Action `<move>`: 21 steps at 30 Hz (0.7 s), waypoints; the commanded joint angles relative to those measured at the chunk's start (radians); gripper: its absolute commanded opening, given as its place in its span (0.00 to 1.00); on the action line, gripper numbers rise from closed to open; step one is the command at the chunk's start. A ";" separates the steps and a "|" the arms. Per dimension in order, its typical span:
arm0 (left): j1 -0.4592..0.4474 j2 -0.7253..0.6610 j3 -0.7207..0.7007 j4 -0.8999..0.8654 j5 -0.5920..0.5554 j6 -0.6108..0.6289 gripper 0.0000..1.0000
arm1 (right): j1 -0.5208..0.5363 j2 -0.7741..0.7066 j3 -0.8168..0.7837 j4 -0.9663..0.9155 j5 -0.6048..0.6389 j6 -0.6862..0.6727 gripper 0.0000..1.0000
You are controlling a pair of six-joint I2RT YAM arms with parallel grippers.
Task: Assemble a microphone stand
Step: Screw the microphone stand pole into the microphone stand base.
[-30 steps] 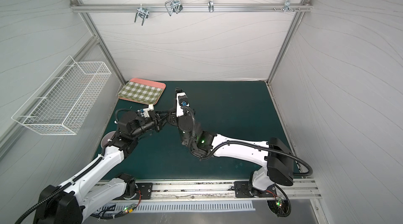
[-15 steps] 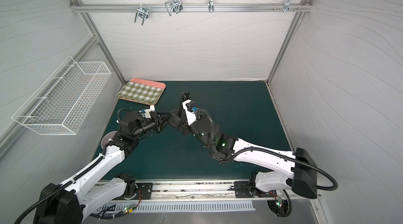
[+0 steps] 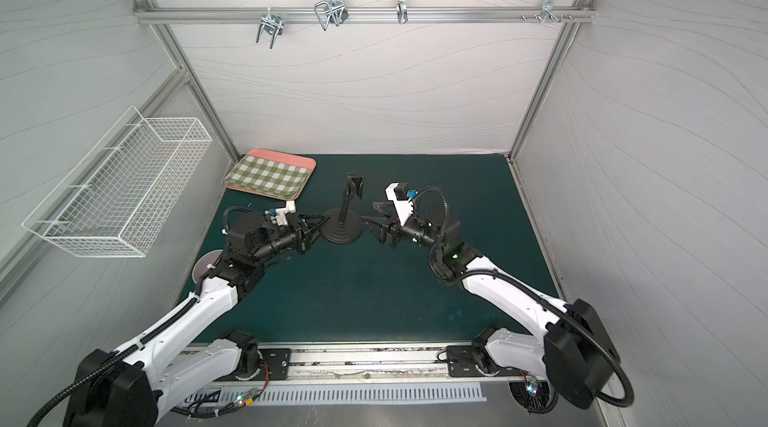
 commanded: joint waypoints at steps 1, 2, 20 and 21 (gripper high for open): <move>-0.005 -0.013 0.055 0.111 0.042 -0.014 0.01 | -0.014 0.086 0.064 0.136 -0.193 0.037 0.61; -0.005 -0.010 0.054 0.110 0.043 -0.014 0.01 | -0.015 0.115 0.091 0.136 -0.212 0.037 0.60; -0.005 0.010 0.044 0.123 0.055 -0.012 0.03 | 0.006 0.309 0.254 0.213 -0.239 0.066 0.20; -0.005 0.009 0.044 0.119 0.052 -0.011 0.08 | 0.006 0.306 0.249 0.207 -0.224 0.059 0.19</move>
